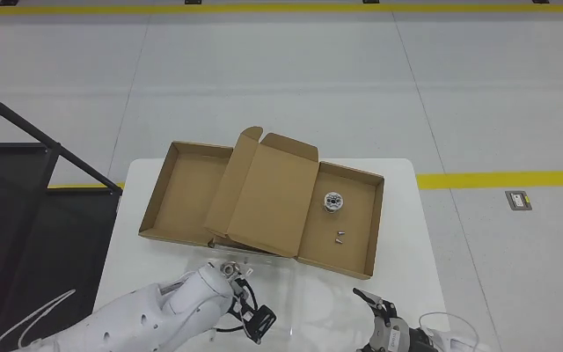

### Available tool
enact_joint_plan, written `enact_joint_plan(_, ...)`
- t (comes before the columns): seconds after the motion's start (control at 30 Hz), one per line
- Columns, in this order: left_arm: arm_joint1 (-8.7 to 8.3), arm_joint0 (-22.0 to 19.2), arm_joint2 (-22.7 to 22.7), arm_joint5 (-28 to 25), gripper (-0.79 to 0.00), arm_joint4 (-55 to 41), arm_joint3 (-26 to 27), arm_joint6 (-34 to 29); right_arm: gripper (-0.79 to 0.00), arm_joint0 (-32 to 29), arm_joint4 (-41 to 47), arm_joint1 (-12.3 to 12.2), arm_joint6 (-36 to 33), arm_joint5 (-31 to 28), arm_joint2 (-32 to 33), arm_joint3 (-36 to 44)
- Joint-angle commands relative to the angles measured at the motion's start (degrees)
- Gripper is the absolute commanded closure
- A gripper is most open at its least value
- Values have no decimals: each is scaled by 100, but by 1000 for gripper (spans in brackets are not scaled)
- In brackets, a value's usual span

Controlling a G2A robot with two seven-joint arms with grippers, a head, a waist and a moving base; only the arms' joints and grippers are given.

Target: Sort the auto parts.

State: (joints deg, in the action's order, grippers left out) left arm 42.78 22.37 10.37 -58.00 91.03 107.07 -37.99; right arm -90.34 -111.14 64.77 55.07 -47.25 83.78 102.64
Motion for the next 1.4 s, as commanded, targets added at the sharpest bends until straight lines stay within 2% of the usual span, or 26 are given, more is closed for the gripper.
enact_joint_plan(0.0,-174,-18,138,0,0,-72,293,13,-785,0,0,0,0,0,0,0)
enact_joint_plan(0.13,-525,133,561,140,0,-144,814,117,-785,0,0,0,0,0,0,0)
enact_joint_plan(0.27,-904,384,1067,481,0,-139,1270,562,-785,0,0,0,0,0,0,0)
enact_joint_plan(0.67,-903,401,1065,503,0,-136,1262,575,-785,0,0,0,0,0,0,0)
enact_joint_plan(0.77,-896,501,1210,981,0,-123,1132,715,-785,0,0,0,0,0,0,0)
enact_joint_plan(0.87,-935,547,1566,1525,0,-514,957,1127,-785,0,0,0,0,0,0,0)
enact_joint_plan(1.07,-1205,752,2468,2127,0,-1185,733,2017,-785,0,0,0,0,0,0,0)
enact_joint_plan(1.23,-1525,1163,3320,2528,0,-1684,636,2768,-785,0,0,0,0,0,0,0)
enact_joint_plan(1.37,-1770,1596,3958,2601,0,-2176,451,3411,-785,0,0,0,0,0,0,0)
